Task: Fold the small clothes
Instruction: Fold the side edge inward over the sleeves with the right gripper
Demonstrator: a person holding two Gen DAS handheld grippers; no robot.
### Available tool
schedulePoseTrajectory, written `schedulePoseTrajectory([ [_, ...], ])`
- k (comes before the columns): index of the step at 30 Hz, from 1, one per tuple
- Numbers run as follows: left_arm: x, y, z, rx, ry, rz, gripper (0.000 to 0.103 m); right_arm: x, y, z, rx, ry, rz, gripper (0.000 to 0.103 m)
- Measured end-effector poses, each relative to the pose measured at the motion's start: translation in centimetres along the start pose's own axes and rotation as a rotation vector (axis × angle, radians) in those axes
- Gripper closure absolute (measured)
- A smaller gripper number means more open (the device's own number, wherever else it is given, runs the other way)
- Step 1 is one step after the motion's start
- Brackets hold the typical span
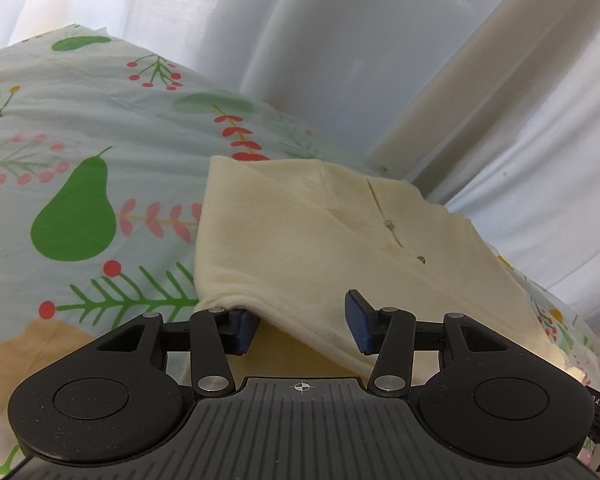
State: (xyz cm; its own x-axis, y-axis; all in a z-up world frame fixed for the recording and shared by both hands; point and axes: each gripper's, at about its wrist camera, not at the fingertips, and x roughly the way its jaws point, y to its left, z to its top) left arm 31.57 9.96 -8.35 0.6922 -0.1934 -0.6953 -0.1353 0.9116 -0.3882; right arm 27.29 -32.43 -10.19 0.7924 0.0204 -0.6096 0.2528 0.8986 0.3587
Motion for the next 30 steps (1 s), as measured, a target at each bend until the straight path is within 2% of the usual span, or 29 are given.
schedulePoseTrajectory([
  [2,-0.2,0.0,-0.2,0.015,0.006,0.005,0.051,0.0,-0.3,0.2,0.025,0.002,-0.003,0.096],
  [4,-0.7,0.1,-0.4,0.027,0.018,0.005,0.051,-0.6,-0.7,0.5,0.089,0.041,0.002,0.095],
  [6,-1.4,0.4,-0.9,0.034,0.032,0.002,0.050,-1.8,-1.2,0.6,0.169,0.078,0.048,0.079],
  [8,-2.2,0.5,-1.4,0.038,0.043,-0.003,0.049,-3.2,-1.7,0.1,0.257,0.119,0.123,0.068],
  [10,-2.8,0.6,-1.9,0.038,0.052,-0.013,0.048,-3.7,-2.1,-0.6,0.305,0.151,0.164,0.067],
  [14,-3.3,0.4,-2.5,0.067,0.061,-0.004,0.047,-2.8,-2.7,-1.5,0.386,0.172,0.180,0.069],
  [21,-3.7,0.6,-2.3,0.050,0.062,0.006,0.047,-3.1,-2.0,-1.2,0.381,0.224,0.163,0.069],
  [23,-3.6,0.7,-2.4,0.041,0.065,0.008,0.047,-2.7,-2.6,-1.8,0.416,0.262,0.168,0.069],
  [27,-3.8,0.5,-2.2,0.058,0.067,0.012,0.046,-2.4,-3.6,-1.7,0.512,0.276,0.166,0.069],
  [30,-3.6,0.4,-2.1,0.061,0.069,0.018,0.046,-2.5,-3.4,-1.6,0.487,0.279,0.156,0.069],
])
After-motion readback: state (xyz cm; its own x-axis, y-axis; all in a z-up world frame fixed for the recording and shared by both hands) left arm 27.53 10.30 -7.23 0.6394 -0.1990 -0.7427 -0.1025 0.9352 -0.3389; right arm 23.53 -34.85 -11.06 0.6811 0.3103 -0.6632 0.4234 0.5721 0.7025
